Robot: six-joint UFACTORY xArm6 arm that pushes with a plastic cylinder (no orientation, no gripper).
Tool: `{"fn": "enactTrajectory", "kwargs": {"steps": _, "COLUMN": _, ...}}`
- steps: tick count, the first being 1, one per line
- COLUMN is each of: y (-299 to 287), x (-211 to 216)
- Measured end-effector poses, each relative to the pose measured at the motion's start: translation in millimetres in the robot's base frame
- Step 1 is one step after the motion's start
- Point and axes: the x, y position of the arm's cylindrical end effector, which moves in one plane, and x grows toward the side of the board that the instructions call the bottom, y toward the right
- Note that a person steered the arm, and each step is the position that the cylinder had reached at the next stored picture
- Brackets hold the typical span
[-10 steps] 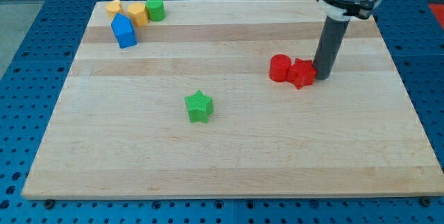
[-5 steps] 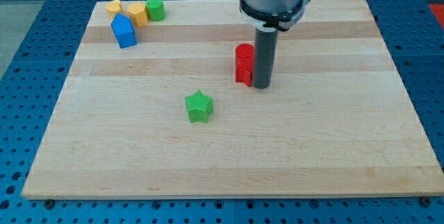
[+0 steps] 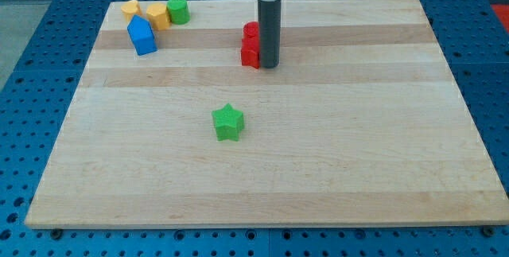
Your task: Slide red star to the group of blocks
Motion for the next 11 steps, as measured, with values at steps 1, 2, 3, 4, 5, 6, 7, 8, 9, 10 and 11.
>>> {"fn": "enactTrajectory", "kwargs": {"steps": 1, "y": -5, "x": -13}}
{"fn": "enactTrajectory", "kwargs": {"steps": 2, "y": -24, "x": -15}}
{"fn": "enactTrajectory", "kwargs": {"steps": 3, "y": -53, "x": -17}}
{"fn": "enactTrajectory", "kwargs": {"steps": 4, "y": -70, "x": -26}}
{"fn": "enactTrajectory", "kwargs": {"steps": 5, "y": -76, "x": -38}}
{"fn": "enactTrajectory", "kwargs": {"steps": 6, "y": -81, "x": -47}}
{"fn": "enactTrajectory", "kwargs": {"steps": 7, "y": -95, "x": -54}}
{"fn": "enactTrajectory", "kwargs": {"steps": 8, "y": -111, "x": -62}}
{"fn": "enactTrajectory", "kwargs": {"steps": 9, "y": -125, "x": -66}}
{"fn": "enactTrajectory", "kwargs": {"steps": 10, "y": -138, "x": -68}}
{"fn": "enactTrajectory", "kwargs": {"steps": 11, "y": -140, "x": -62}}
